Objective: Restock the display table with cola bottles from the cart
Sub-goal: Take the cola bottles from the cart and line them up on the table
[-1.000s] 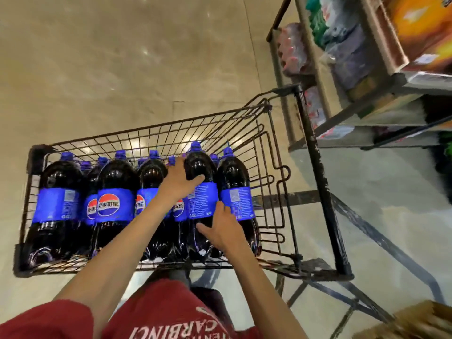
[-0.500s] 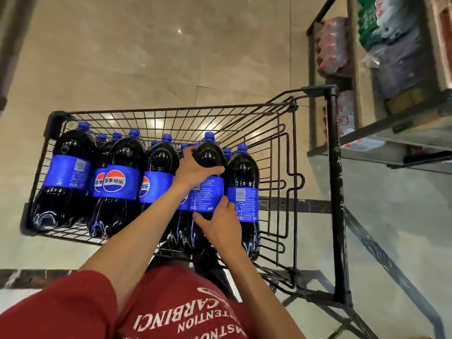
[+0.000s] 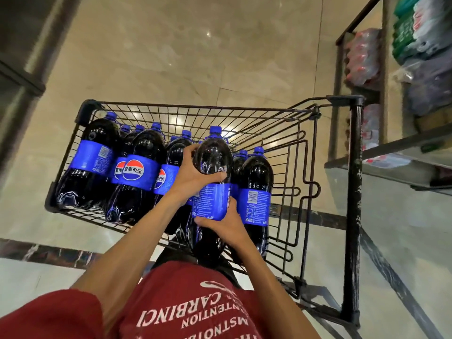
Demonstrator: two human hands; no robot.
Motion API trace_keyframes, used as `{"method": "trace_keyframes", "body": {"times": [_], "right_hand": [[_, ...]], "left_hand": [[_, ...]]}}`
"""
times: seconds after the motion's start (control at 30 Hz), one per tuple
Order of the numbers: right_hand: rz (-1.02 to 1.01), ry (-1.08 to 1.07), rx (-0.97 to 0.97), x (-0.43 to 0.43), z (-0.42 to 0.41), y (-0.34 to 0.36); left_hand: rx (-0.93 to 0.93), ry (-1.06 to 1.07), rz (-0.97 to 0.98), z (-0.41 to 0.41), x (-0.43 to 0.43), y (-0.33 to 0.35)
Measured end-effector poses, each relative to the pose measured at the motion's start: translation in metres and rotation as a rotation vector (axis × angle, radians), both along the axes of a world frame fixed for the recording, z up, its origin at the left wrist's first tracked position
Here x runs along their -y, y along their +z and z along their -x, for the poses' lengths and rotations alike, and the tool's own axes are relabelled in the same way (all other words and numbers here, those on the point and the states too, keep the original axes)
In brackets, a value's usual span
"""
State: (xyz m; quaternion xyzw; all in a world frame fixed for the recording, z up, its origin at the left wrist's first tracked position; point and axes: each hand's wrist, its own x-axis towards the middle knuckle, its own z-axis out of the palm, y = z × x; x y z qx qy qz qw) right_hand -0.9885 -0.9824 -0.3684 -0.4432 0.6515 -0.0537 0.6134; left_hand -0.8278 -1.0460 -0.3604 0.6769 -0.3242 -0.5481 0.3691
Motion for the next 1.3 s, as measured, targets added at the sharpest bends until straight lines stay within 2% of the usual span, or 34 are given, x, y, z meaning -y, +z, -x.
{"method": "trace_keyframes", "body": {"times": [0.27,0.53,0.8,1.13,1.3], "right_hand": [[-0.011,0.029,0.142,0.014,-0.003,-0.001],[0.009,0.095,0.018,0.010,-0.015,-0.001],[0.108,0.312,0.002,0.019,-0.007,0.026],[0.260,0.588,0.097,-0.005,-0.003,0.077],[0.318,0.709,0.131,-0.024,-0.015,0.101]], "left_hand": [[-0.061,0.105,-0.012,-0.023,-0.011,0.003],[-0.090,0.205,-0.016,-0.030,-0.023,0.010],[-0.059,0.409,0.070,-0.026,-0.053,0.038],[0.057,0.690,0.318,-0.007,-0.124,0.100],[0.109,0.791,0.371,-0.013,-0.167,0.120]]}}
